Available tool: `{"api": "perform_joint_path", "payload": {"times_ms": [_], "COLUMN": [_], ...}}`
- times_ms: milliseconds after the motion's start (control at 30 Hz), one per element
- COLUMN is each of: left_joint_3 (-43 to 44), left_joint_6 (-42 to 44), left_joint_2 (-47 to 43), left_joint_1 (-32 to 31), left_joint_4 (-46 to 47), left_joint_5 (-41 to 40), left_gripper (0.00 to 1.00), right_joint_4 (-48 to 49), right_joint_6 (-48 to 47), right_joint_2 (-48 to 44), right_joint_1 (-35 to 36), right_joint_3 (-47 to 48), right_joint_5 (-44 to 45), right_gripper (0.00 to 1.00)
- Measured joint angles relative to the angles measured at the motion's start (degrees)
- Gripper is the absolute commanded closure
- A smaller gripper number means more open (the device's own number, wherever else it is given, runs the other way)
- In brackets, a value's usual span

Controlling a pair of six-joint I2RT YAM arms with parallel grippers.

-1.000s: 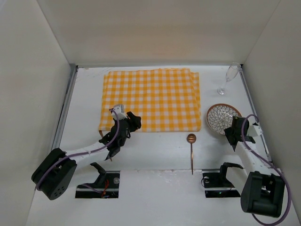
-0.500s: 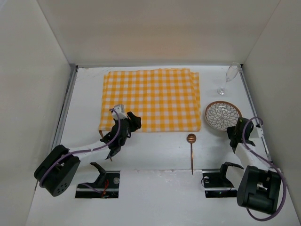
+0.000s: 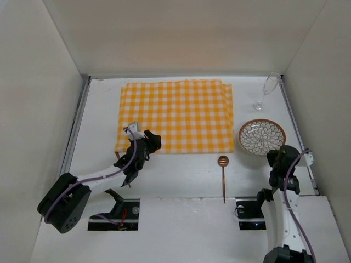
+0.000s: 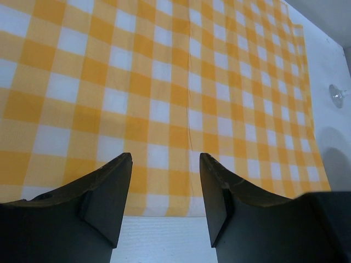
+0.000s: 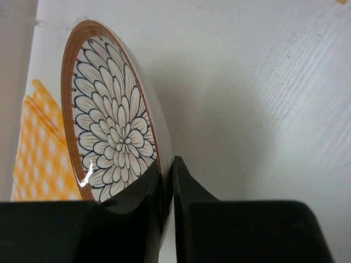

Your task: Set the dinner table for one person

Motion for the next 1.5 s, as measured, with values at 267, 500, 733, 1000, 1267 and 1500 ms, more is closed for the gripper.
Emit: {"api": "perform_joint_path", "payload": {"times_ms": [267, 500, 733, 1000, 1267, 1500], "left_joint_3": [-1.07, -1.81, -2.91, -2.91, -2.91, -2.91], "left_joint_6": [-0.26, -0.83, -1.29, -1.29, -1.29, -1.29], "left_joint_2": [-2.05, -2.93, -5.49, -5.66, -5.64, -5.46], "left_joint_1": [2.89, 5.38, 6.54, 6.75, 6.43, 6.40], "left_joint_4": [-0.02, 0.00, -0.85, -1.79, -1.81, -1.84], "left_joint_5": [-0.09, -0.52, -3.45, -4.66, -5.01, -5.03], "left_gripper": [0.51, 0.52, 0.52, 0.51, 0.51, 0.51], "right_joint_4": [-1.49, 8.85, 23.23, 31.32, 31.71, 31.69], "right_joint_6": [1.60, 3.28, 3.34, 4.39, 5.18, 5.97], "right_joint_2": [6.08, 24.06, 49.33, 73.40, 83.97, 86.62], "right_joint_1": [17.68, 36.28, 41.27, 41.92, 43.56, 46.18], "right_joint_3": [6.91, 15.02, 29.11, 45.77, 53.05, 53.66], "right_joint_5": [-1.31, -4.66, -6.56, -8.44, -9.05, -10.23], "right_gripper": [0.89, 0.89, 0.89, 0.89, 0.88, 0.88]}}
